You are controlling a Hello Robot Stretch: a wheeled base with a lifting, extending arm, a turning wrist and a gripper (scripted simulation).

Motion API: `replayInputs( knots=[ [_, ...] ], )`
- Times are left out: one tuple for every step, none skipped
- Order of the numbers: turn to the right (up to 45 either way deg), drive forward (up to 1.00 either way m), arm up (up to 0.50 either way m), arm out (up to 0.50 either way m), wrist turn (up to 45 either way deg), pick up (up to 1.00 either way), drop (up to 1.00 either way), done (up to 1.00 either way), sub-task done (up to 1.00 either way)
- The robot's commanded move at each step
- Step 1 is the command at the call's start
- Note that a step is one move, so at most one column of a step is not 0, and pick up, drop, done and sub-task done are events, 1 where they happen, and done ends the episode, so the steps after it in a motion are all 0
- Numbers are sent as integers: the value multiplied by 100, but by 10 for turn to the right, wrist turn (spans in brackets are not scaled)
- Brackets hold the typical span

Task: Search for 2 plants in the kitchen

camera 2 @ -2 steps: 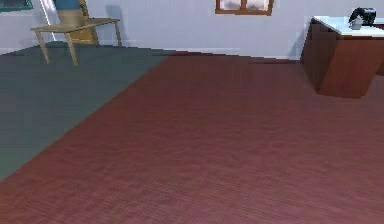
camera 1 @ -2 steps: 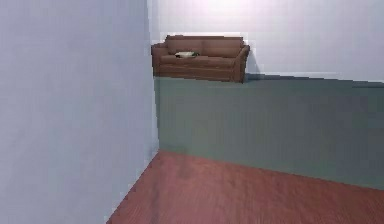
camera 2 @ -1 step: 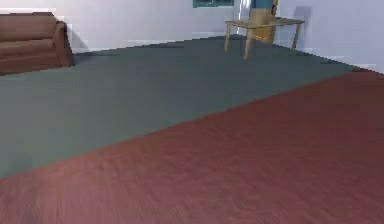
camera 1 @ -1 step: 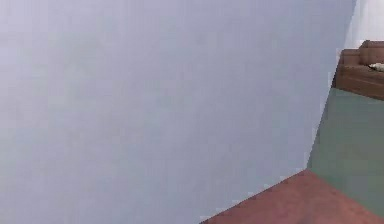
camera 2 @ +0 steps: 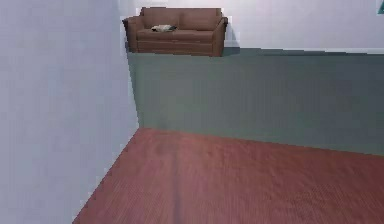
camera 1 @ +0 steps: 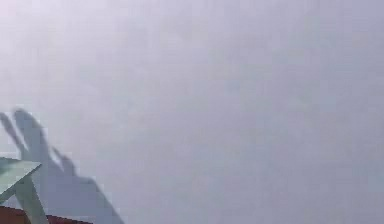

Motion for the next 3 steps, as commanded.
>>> replayInputs(
  knots=[
    [0, 30, 0, 0, 0, 0, 0, 0, 0],
    [-450, 0, 0, 0, 0, 0, 0, 0, 0],
    [-210, 0, 0, 0, 0, 0, 0, 0, 0]
  ],
)
